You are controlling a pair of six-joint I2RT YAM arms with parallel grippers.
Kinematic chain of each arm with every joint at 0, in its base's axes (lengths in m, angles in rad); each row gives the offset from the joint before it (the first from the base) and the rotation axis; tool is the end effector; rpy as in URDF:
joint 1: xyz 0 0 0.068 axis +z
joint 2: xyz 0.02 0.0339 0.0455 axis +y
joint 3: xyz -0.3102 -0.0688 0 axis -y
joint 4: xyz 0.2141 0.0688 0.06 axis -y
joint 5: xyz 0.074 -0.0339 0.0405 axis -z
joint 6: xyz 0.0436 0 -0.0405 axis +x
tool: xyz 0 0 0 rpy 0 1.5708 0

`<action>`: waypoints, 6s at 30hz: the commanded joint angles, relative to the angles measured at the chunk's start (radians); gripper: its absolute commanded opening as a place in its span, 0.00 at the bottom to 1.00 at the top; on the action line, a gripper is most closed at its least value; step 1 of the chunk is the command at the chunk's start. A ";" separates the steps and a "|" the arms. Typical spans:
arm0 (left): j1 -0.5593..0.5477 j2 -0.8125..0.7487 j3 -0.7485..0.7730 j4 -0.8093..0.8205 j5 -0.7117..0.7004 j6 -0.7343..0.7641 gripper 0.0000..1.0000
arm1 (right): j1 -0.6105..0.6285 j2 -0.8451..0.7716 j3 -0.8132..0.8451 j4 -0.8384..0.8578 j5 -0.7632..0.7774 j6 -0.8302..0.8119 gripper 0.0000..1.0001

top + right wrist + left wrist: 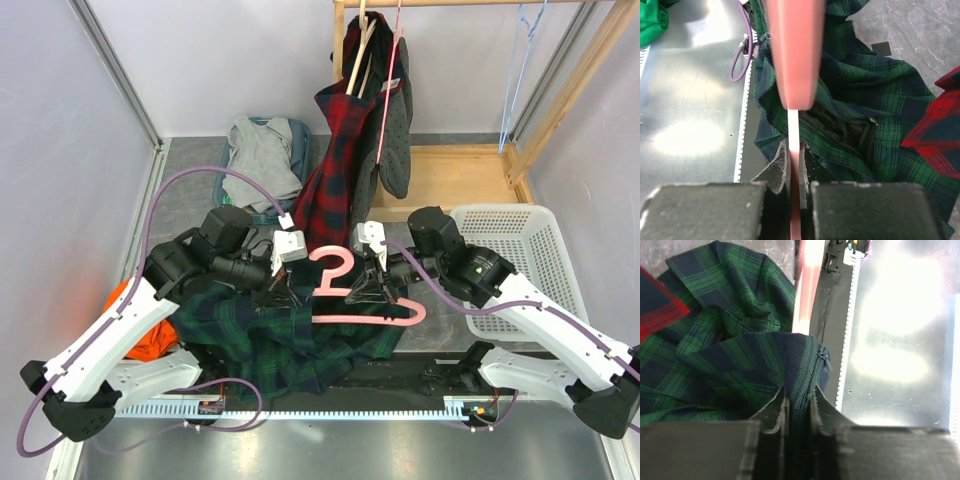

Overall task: Place the skirt on the hanger
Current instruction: Hang the skirt on the hanger.

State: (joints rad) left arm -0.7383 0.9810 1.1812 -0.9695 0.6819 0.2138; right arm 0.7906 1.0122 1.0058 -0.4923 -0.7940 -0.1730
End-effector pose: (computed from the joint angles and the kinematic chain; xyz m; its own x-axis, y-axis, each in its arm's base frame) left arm 0.0724 -0.1030 0.3976 -0.3209 0.5147 -0.7951 0.9471 0.1640 -0.2760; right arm 0.0918 0.1369 0.3852 -0.1698 -0.3431 -0.9238 -0.9827 -0.0113 0.1848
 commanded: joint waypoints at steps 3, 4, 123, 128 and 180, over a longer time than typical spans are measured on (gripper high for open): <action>-0.003 -0.042 -0.044 0.115 -0.238 -0.076 0.02 | -0.001 -0.046 0.037 0.118 0.005 0.036 0.04; -0.003 -0.060 -0.055 0.139 -0.299 -0.086 0.02 | -0.002 -0.047 0.039 0.121 0.039 0.052 0.28; -0.004 -0.199 -0.150 0.180 -0.217 -0.163 0.02 | -0.122 -0.130 0.146 -0.173 1.265 0.687 0.00; -0.004 -0.179 -0.144 0.202 -0.260 -0.177 0.02 | -0.122 -0.138 0.160 -0.103 1.077 0.632 0.00; -0.107 -0.097 -0.353 0.698 -0.182 -0.234 0.02 | -0.122 -0.179 -0.069 -0.066 0.400 0.463 0.49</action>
State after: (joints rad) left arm -0.8394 0.9115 0.8082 -0.4110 0.4999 0.0551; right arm 0.6659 0.8310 0.9161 -0.5964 -0.2569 0.3275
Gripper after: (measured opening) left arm 0.172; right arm 0.443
